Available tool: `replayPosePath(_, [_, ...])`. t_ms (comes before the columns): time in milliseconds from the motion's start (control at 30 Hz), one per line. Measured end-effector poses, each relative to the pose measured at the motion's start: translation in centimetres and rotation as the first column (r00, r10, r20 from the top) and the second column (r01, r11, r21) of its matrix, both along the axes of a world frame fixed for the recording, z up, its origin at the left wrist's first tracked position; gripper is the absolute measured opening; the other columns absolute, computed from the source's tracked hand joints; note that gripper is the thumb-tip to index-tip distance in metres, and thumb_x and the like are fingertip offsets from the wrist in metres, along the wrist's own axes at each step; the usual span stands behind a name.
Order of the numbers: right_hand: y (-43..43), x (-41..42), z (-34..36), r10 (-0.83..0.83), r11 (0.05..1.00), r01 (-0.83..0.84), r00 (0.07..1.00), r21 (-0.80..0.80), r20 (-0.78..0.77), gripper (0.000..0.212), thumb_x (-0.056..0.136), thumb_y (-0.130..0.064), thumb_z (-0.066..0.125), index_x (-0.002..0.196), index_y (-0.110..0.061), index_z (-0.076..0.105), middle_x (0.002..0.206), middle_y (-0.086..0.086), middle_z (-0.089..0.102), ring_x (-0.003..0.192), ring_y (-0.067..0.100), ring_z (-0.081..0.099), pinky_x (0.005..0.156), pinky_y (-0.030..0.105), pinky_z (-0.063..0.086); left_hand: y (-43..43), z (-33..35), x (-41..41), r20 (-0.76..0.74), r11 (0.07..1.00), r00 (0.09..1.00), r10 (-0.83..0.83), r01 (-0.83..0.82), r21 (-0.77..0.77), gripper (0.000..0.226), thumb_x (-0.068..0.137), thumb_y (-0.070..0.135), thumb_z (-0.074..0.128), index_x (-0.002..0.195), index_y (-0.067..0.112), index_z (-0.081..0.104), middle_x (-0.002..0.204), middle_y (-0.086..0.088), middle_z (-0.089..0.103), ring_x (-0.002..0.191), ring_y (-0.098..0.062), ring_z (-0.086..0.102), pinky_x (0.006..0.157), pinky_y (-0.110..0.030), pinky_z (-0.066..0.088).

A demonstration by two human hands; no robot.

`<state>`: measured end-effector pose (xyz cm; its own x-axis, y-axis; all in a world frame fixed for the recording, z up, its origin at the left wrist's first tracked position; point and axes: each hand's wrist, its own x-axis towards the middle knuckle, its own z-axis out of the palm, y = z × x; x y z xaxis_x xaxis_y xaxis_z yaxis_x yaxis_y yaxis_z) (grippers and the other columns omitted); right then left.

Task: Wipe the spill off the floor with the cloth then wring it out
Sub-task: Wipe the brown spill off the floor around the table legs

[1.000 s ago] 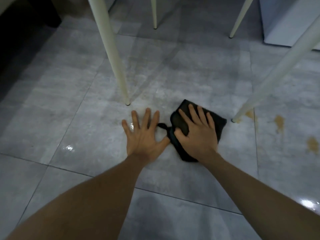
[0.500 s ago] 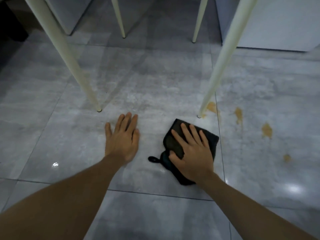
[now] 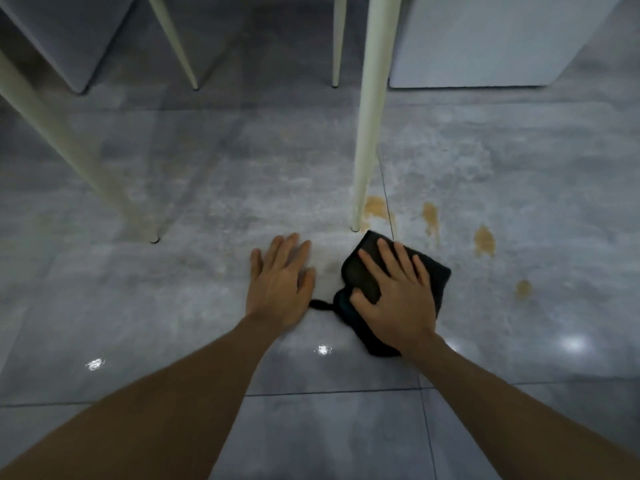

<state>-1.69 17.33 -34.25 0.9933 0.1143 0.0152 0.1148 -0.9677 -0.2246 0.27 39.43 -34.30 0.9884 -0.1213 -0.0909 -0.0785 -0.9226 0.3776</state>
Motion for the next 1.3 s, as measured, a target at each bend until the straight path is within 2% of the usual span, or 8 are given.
replayPosePath(133, [1.9, 3.4, 0.0, -0.17, 0.985, 0.171, 0.985, 0.008, -0.018, 0.072, 0.09, -0.065, 0.034, 0.154, -0.035, 0.041, 0.167, 0.004, 0.028, 0.155, 0.03, 0.019, 0.125, 0.05, 0.007, -3.0, 0.5, 2.2, -0.047, 1.0, 0.999, 0.016, -0.015, 0.014, 0.058, 0.105, 0.046, 0.034, 0.16, 0.031, 0.02, 0.17, 0.002, 0.003, 0.156, -0.02, -0.007, 0.124, -0.052, -0.007])
replayPosePath(333, [-2.8, -1.4, -0.2, -0.02, 0.999, 0.019, 0.999, 0.033, 0.031, 0.066, 0.09, -0.058, 0.043, 0.151, -0.034, 0.047, 0.165, 0.002, 0.033, 0.154, 0.026, 0.026, 0.125, 0.049, 0.017, -7.4, 0.4, 4.7, -0.118, 0.988, 0.988, 0.101, -0.086, 0.13, 0.06, 0.105, 0.05, 0.018, 0.161, 0.035, 0.002, 0.17, 0.003, -0.008, 0.155, -0.026, -0.016, 0.121, -0.057, -0.011])
replayPosePath(467, [-5.3, 2.6, -0.2, -0.191, 0.981, 0.19, 0.982, -0.02, -0.002, 0.069, 0.09, -0.062, 0.035, 0.153, -0.036, 0.042, 0.167, 0.002, 0.029, 0.154, 0.027, 0.023, 0.125, 0.049, 0.014, -8.4, -0.3, 4.1, -0.094, 0.974, 0.985, 0.142, -0.122, 0.193, 0.059, 0.104, 0.047, 0.006, 0.159, 0.034, -0.01, 0.169, 0.002, -0.014, 0.154, -0.028, -0.021, 0.119, -0.061, -0.011])
replayPosePath(600, [-2.0, 10.5, -0.1, -0.385, 0.923, 0.385, 0.923, 0.016, -0.018, 0.07, 0.092, -0.063, 0.032, 0.156, -0.034, 0.036, 0.169, 0.005, 0.023, 0.155, 0.031, 0.015, 0.125, 0.05, 0.007, -8.3, -0.7, 4.3, -0.06, 0.973, 0.989, 0.137, -0.123, 0.194, 0.059, 0.104, 0.047, 0.007, 0.159, 0.035, -0.01, 0.17, 0.003, -0.013, 0.154, -0.028, -0.019, 0.119, -0.061, -0.013])
replayPosePath(833, [-4.6, 8.5, -0.3, -0.118, 0.993, 0.117, 0.993, -0.019, -0.006, 0.068, 0.092, -0.062, 0.033, 0.153, -0.034, 0.043, 0.166, 0.003, 0.032, 0.154, 0.027, 0.024, 0.125, 0.049, 0.015, -8.1, -0.6, 4.3, -0.045, 0.97, 0.993, 0.111, -0.098, 0.223, 0.064, 0.102, 0.047, 0.013, 0.159, 0.032, -0.012, 0.17, 0.0, -0.012, 0.154, -0.032, -0.019, 0.118, -0.065, -0.009])
replayPosePath(1067, [-0.4, 16.3, 0.1, -0.384, 0.923, 0.384, 0.923, 0.003, -0.041, 0.07, 0.094, -0.061, 0.026, 0.158, -0.033, 0.03, 0.17, 0.006, 0.019, 0.157, 0.031, 0.01, 0.125, 0.052, 0.005, -8.3, -0.9, 4.5, -0.04, 0.979, 0.992, 0.121, -0.112, 0.171, 0.062, 0.103, 0.046, 0.008, 0.159, 0.033, -0.013, 0.169, 0.002, -0.016, 0.153, -0.031, -0.023, 0.117, -0.064, -0.013])
replayPosePath(1200, [-1.5, 15.1, -0.1, -0.267, 0.963, 0.267, 0.964, 0.027, -0.017, 0.069, 0.093, -0.062, 0.029, 0.156, -0.035, 0.036, 0.168, 0.003, 0.025, 0.156, 0.028, 0.015, 0.125, 0.051, 0.009, -8.1, -0.9, 4.2, -0.038, 0.984, 0.993, 0.109, -0.102, 0.148, 0.062, 0.103, 0.046, 0.009, 0.16, 0.032, -0.01, 0.169, 0.002, -0.014, 0.153, -0.03, -0.022, 0.117, -0.064, -0.014])
replayPosePath(1300, [-3.3, 15.5, 0.1, -0.305, 0.952, 0.305, 0.952, -0.008, -0.033, 0.07, 0.092, -0.065, 0.029, 0.156, -0.036, 0.036, 0.168, 0.002, 0.025, 0.155, 0.028, 0.015, 0.125, 0.051, 0.009, -8.1, -0.8, 4.3, -0.028, 0.985, 0.993, 0.112, -0.107, 0.134, 0.062, 0.103, 0.046, 0.01, 0.16, 0.032, -0.009, 0.17, 0.002, -0.012, 0.153, -0.03, -0.022, 0.117, -0.064, -0.014])
